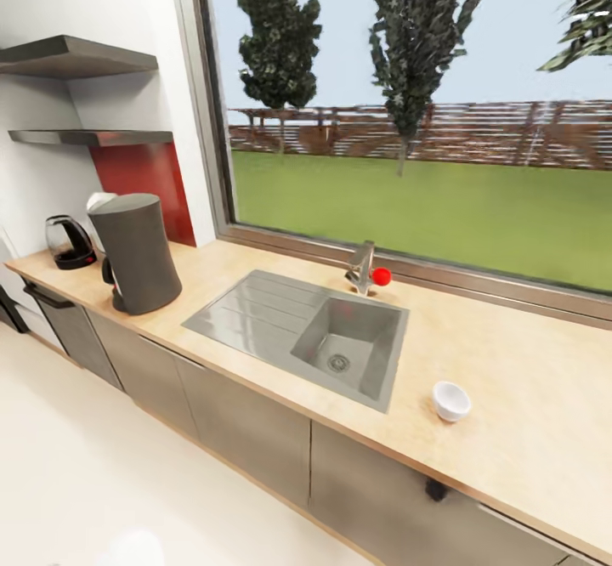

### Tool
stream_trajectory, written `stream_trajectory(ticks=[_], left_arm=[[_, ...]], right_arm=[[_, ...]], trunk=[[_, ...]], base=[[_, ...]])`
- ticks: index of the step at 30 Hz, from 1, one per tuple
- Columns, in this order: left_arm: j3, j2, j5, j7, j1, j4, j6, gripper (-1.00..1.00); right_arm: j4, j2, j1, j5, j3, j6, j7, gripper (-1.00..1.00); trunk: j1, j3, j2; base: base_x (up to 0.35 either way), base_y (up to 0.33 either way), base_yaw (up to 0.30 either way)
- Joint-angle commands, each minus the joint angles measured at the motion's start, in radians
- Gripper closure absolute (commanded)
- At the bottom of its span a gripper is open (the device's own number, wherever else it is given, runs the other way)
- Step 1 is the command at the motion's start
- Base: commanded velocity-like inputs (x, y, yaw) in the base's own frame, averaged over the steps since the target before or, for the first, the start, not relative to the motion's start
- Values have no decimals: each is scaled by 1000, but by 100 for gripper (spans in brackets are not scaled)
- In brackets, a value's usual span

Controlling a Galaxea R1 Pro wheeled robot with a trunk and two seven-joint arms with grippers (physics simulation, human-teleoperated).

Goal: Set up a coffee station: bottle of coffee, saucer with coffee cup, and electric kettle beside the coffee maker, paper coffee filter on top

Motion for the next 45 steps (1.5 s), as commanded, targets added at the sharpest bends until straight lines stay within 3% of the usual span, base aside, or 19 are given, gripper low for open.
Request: stream_trajectory(ticks=[1, 35, 45], left_arm=[[-4, 0, 5, 0, -1, 2, -4, 100], [-4, 0, 6, 0, -1, 2, -4, 100], [-4, -1, 6, 0, -1, 2, -4, 100]], right_arm=[[-1, 1, -1, -8, 9, 5, -2, -100], [-2, 2, 3, -10, 8, 5, -1, -100], [-2, 3, 3, -10, 9, 5, -1, -100]], trunk=[[1, -2, -2], [1, -2, -2], [1, -2, -2]], base=[[158, 281, 0], [125, 294, 0], [90, 298, -119]])
